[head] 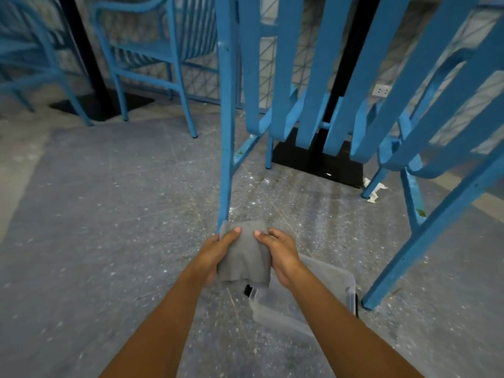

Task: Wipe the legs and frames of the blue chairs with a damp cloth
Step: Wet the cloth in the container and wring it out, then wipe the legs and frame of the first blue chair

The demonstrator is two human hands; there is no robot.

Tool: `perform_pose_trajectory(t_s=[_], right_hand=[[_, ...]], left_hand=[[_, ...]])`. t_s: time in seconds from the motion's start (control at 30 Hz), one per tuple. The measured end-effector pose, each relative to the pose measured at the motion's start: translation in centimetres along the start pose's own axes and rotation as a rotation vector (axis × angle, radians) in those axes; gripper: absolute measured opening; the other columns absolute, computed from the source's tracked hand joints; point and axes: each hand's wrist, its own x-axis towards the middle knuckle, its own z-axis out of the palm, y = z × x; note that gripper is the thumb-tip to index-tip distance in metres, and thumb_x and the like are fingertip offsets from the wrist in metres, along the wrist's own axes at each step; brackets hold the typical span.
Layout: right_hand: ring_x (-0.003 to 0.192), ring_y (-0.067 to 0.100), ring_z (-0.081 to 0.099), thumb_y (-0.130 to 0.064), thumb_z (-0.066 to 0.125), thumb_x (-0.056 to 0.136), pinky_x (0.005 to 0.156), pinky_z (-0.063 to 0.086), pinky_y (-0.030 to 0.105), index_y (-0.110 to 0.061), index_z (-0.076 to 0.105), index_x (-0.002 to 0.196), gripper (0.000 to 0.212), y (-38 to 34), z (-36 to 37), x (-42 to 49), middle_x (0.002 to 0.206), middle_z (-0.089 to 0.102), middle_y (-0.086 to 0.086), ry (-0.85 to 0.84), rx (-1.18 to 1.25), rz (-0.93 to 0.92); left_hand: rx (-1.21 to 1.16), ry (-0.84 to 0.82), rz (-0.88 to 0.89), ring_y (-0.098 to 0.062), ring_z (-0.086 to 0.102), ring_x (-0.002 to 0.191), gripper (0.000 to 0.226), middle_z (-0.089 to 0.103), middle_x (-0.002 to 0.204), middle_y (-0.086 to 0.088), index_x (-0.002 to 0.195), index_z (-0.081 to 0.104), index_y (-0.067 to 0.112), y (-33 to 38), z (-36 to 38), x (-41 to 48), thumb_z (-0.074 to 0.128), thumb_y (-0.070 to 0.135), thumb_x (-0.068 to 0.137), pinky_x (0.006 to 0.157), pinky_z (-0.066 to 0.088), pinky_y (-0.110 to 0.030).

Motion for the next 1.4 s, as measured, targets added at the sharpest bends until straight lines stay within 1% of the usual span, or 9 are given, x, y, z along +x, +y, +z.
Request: perform_pose_trajectory(t_s=[0.1, 0.2, 0.4, 0.77, 1.0, 1.1, 1.2, 1.3, 1.4], right_hand=[[0.083, 0.024, 0.063, -0.014, 0.063, 0.084, 0.085, 0.052, 0.042, -0.014, 0.064, 0.083, 0.002, -1.6, 0.9, -0.4, 0.089, 0.068, 0.009, -0.030, -0.028, -0.035], [0.087, 0.024, 0.064, -0.012, 0.063, 0.084, 0.087, 0.053, 0.043, -0.019, 0.063, 0.079, 0.009, -3.2, 1.2, -0.6, 0.088, 0.067, 0.007, -0.044, -0.046, -0.054], [0.098, 0.026, 0.064, -0.012, 0.062, 0.084, 0.092, 0.052, 0.044, -0.012, 0.062, 0.105, 0.021, -5.7, 1.0, -0.5, 0.104, 0.066, 0.009, -0.009, -0.112, -0.125], [0.092, 0.020, 0.062, -0.014, 0.061, 0.086, 0.088, 0.052, 0.035, -0.010, 0.058, 0.110, 0.025, -6.6, 3.7, 2.4, 0.096, 0.064, 0.006, 0.157, -0.114, -0.300], [0.084, 0.023, 0.064, -0.012, 0.063, 0.085, 0.080, 0.056, 0.041, -0.022, 0.057, 0.092, 0.014, -6.1, 9.4, 7.5, 0.090, 0.066, 0.010, 0.276, -0.071, -0.344], [0.072, 0.022, 0.065, -0.007, 0.062, 0.085, 0.061, 0.059, 0.034, -0.017, 0.055, 0.091, 0.014, -5.7, 12.3, 8.9, 0.080, 0.065, 0.008, 0.337, -0.019, -0.381], [0.050, 0.010, 0.061, -0.002, 0.061, 0.085, 0.045, 0.054, 0.023, -0.015, 0.051, 0.086, 0.016, -5.7, 15.1, 10.1, 0.069, 0.061, 0.005, 0.395, 0.041, -0.417], [0.043, 0.009, 0.057, -0.004, 0.063, 0.084, 0.043, 0.053, 0.025, -0.020, 0.049, 0.080, 0.022, -5.7, 17.8, 12.1, 0.063, 0.058, 0.006, 0.524, 0.019, -0.475], [0.055, 0.018, 0.056, -0.007, 0.065, 0.082, 0.051, 0.054, 0.032, -0.024, 0.045, 0.081, 0.026, -5.7, 19.7, 13.4, 0.067, 0.054, 0.004, 0.636, -0.013, -0.497]], left_hand=[[0.007, 0.000, 0.047, -0.020, 0.067, 0.088, 0.029, 0.070, 0.102, -0.011, 0.108, 0.063, 0.011, 1.9, -0.8, -1.1, 0.060, 0.031, 0.088, 0.070, 0.054, -0.030], [0.033, 0.032, 0.097, -0.019, 0.066, 0.083, 0.025, 0.070, 0.093, -0.008, 0.103, 0.064, 0.010, 3.9, -0.7, -2.0, 0.059, 0.029, 0.089, 0.068, 0.054, -0.029], [0.033, 0.038, 0.184, -0.015, 0.070, 0.075, 0.024, 0.073, 0.088, -0.007, 0.100, 0.066, 0.010, 5.6, 0.8, -3.3, 0.059, 0.030, 0.089, 0.059, 0.058, -0.024], [-0.020, 0.087, 0.219, -0.026, 0.069, 0.092, 0.033, 0.072, 0.098, -0.012, 0.100, 0.067, 0.007, 8.1, -0.5, 1.6, 0.071, 0.032, 0.079, 0.077, 0.058, -0.036], [0.034, -0.031, 0.170, -0.030, 0.067, 0.087, 0.035, 0.071, 0.098, -0.019, 0.102, 0.068, -0.001, 12.0, -6.2, 9.9, 0.072, 0.023, 0.076, 0.074, 0.054, -0.036], [0.141, -0.152, 0.148, -0.030, 0.065, 0.085, 0.023, 0.070, 0.096, -0.020, 0.095, 0.070, 0.005, 14.3, -9.1, 12.9, 0.068, 0.022, 0.079, 0.074, 0.052, -0.036], [0.199, -0.232, 0.155, -0.027, 0.064, 0.079, 0.017, 0.070, 0.087, -0.016, 0.090, 0.069, 0.007, 16.6, -11.5, 15.6, 0.068, 0.020, 0.079, 0.071, 0.050, -0.034], [0.257, -0.301, 0.157, -0.027, 0.064, 0.080, 0.023, 0.071, 0.084, -0.014, 0.087, 0.070, 0.009, 18.3, -13.6, 18.5, 0.073, 0.026, 0.071, 0.073, 0.050, -0.035], [0.279, -0.336, 0.159, -0.027, 0.066, 0.084, 0.025, 0.072, 0.089, -0.013, 0.093, 0.070, 0.007, 18.8, -15.1, 20.9, 0.070, 0.026, 0.076, 0.075, 0.051, -0.035]])
